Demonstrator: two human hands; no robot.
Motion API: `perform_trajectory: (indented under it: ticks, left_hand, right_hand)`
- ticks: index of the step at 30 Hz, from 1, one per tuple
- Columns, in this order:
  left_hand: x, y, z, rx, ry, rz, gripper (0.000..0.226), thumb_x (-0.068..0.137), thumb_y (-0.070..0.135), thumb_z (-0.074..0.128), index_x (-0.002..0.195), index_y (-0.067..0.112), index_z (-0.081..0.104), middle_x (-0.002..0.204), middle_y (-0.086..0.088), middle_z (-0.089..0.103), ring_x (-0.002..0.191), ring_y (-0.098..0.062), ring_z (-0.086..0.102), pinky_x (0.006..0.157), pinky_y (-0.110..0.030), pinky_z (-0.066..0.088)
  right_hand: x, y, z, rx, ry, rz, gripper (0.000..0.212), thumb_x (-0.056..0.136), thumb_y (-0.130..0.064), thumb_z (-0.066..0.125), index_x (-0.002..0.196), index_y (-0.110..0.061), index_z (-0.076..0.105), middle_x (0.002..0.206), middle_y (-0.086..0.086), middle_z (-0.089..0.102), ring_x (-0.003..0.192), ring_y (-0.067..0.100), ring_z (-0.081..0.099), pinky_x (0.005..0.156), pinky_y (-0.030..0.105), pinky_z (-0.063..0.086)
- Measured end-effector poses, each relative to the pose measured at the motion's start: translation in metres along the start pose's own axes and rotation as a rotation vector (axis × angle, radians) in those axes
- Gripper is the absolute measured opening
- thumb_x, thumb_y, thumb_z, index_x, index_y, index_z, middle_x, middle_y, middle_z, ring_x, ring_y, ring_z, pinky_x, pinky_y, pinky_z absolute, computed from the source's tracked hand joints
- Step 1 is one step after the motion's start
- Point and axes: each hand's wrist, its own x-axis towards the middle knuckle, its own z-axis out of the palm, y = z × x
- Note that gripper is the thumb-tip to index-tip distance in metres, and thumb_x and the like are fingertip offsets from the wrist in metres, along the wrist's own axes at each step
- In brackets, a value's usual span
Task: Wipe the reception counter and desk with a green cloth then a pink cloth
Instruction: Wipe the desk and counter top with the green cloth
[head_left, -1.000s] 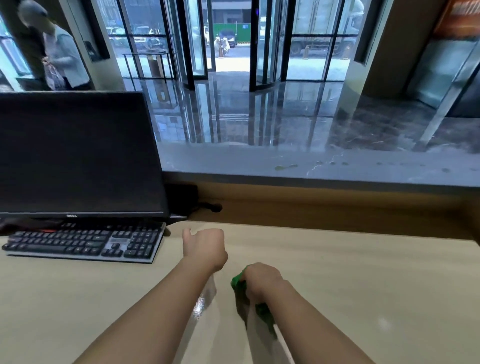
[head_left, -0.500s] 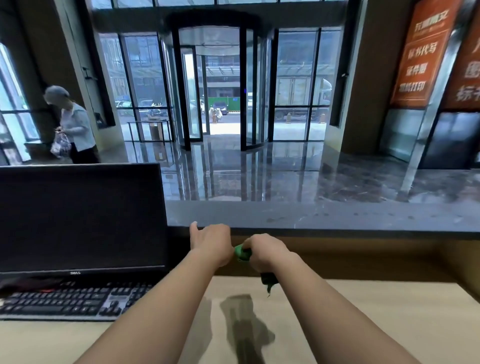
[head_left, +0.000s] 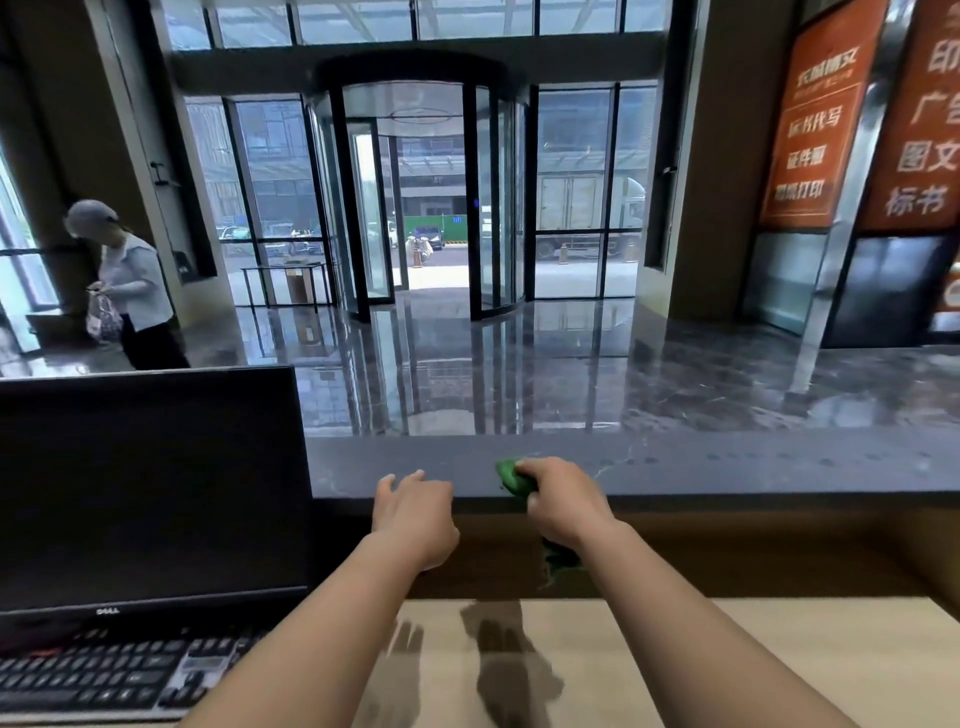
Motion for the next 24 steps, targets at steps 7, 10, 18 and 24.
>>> perform_trajectory:
  ticks: [7,10,18,24]
  left_hand:
    - [0.033,0.030,0.012,-0.075,-0.043,0.035,0.043,0.097,0.018,0.042,0.140,0.020,0.041,0.146,-0.002,0.044,0.135,-0.018,0.039,0.118,-0.039,0.010]
    - [0.051,0.035,0.018,-0.071,-0.063,0.007,0.042,0.097,0.018,0.041,0.140,0.020,0.040,0.148,-0.002,0.041,0.137,-0.016,0.037,0.118,-0.039,0.008]
    - [0.079,0.026,0.038,-0.018,-0.130,-0.078,0.045,0.089,0.015,0.044,0.132,0.023,0.048,0.127,0.004,0.060,0.122,-0.014,0.051,0.120,-0.038,0.007]
    - [0.079,0.024,0.040,0.031,-0.122,-0.055,0.061,0.087,0.012,0.048,0.146,0.024,0.034,0.148,0.001,0.042,0.137,-0.011,0.037,0.121,-0.038,0.003]
  right_hand:
    - [0.052,0.061,-0.024,-0.079,0.116,0.090,0.037,0.090,-0.004,0.045,0.121,-0.019,0.056,0.120,0.007,0.055,0.108,0.029,0.052,0.080,0.035,0.043]
    - [0.077,0.089,-0.033,-0.140,0.122,0.139,0.035,0.090,-0.003,0.046,0.122,-0.017,0.052,0.121,0.008,0.052,0.112,0.030,0.048,0.080,0.036,0.041]
    - [0.130,0.161,-0.026,-0.145,0.048,0.291,0.043,0.101,-0.024,0.040,0.142,-0.011,0.037,0.142,0.014,0.041,0.132,0.033,0.035,0.101,0.043,0.038]
    - [0.142,0.171,0.000,-0.278,-0.044,0.339,0.059,0.103,-0.039,0.024,0.156,-0.014,0.013,0.163,0.014,0.006,0.150,0.029,0.004,0.121,0.046,0.010]
